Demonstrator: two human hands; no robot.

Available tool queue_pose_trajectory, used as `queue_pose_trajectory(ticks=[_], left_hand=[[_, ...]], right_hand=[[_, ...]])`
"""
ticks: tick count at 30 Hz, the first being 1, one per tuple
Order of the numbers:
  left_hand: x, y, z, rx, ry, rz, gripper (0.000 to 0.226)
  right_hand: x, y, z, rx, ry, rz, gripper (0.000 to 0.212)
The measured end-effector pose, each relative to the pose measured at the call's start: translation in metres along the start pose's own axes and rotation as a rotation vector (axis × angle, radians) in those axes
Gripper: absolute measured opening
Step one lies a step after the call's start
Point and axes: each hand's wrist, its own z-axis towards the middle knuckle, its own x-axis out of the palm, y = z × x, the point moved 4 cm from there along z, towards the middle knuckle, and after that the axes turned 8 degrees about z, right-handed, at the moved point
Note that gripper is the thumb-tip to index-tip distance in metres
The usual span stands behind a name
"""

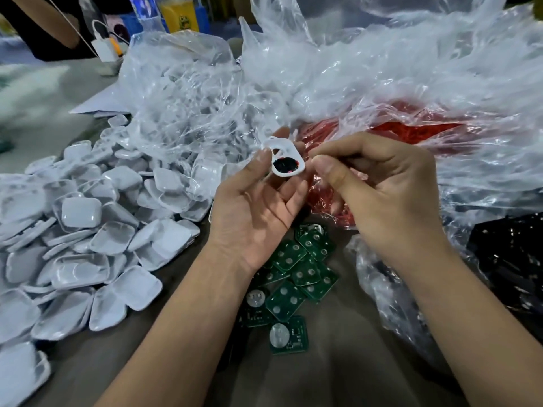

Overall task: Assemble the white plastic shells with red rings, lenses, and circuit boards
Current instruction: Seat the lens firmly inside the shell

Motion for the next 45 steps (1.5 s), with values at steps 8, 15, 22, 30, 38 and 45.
queue_pose_trajectory(ticks=[8, 15, 22, 30, 38, 45], left_hand=[[0.002, 0.003, 0.0, 0.004, 0.216, 0.122, 0.059], [0.004, 0.005, 0.0, 0.057, 0.193, 0.284, 0.044], [0.005, 0.007, -0.001, 0.054, 0.214, 0.328, 0.046], [0.007, 0.007, -0.001, 0.072, 0.233, 0.339, 0.049], [0.008, 0.008, -0.002, 0.064, 0.235, 0.336, 0.05], [0.007, 0.007, -0.001, 0.069, 0.237, 0.343, 0.048]], right_hand=[[-0.01, -0.003, 0.007, 0.042, -0.089, 0.155, 0.016], [-0.014, 0.001, 0.005, 0.083, -0.107, -0.004, 0.009], [-0.008, -0.005, 0.005, 0.145, -0.065, -0.086, 0.012], [-0.004, -0.005, 0.003, 0.137, -0.086, -0.107, 0.013], [-0.004, -0.004, 0.002, 0.155, -0.115, -0.064, 0.01], [-0.003, -0.004, 0.002, 0.193, -0.1, -0.082, 0.008]])
